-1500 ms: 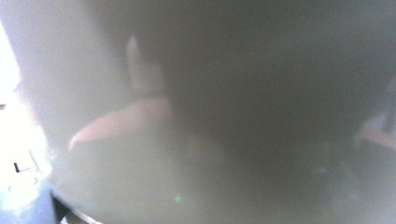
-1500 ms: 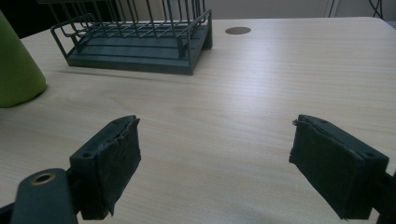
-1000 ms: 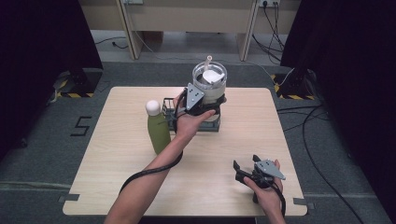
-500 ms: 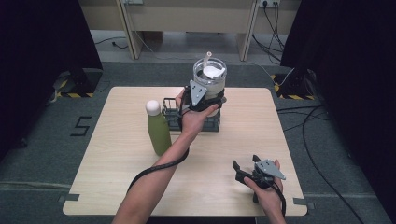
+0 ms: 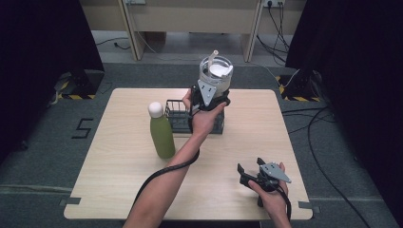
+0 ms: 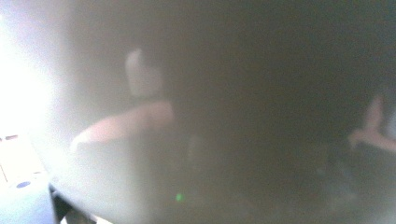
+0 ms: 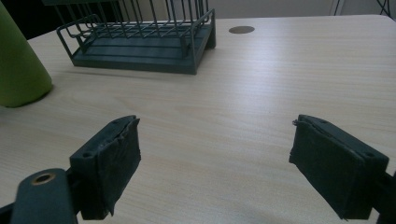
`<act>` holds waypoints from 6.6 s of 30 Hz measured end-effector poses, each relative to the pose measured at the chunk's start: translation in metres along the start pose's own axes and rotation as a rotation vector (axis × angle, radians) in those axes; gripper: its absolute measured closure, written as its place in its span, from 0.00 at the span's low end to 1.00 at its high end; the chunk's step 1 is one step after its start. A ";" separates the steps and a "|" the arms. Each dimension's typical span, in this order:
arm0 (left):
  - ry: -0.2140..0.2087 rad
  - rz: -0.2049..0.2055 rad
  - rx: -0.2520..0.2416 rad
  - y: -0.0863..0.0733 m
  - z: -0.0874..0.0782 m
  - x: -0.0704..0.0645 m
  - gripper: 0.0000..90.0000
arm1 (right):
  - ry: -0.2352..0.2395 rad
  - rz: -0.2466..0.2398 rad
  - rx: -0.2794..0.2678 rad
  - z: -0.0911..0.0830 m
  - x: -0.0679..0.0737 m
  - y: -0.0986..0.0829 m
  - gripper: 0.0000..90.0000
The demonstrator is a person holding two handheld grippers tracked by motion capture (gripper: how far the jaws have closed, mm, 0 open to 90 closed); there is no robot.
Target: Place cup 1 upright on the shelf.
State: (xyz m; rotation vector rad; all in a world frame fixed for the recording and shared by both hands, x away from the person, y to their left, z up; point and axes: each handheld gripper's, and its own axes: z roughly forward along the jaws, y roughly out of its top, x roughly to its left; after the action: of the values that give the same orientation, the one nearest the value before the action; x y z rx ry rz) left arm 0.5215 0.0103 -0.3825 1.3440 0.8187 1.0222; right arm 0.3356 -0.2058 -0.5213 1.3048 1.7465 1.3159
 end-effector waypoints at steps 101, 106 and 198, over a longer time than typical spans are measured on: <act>0.057 -0.015 0.123 -0.063 0.017 -0.011 0.10 | 0.017 -0.008 0.007 0.000 0.001 0.000 0.17; 0.058 -0.047 0.122 -0.064 0.017 -0.007 0.10 | 0.018 -0.010 0.010 0.000 0.002 0.000 0.17; 0.034 -0.013 0.130 -0.061 -0.012 0.005 0.00 | 0.027 -0.019 0.016 0.001 0.003 0.000 0.17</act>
State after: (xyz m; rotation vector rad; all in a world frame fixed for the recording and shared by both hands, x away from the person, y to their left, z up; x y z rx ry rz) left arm 0.5188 0.0229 -0.4431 1.4325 0.9313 0.9976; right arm 0.3355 -0.2023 -0.5213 1.2816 1.7867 1.3175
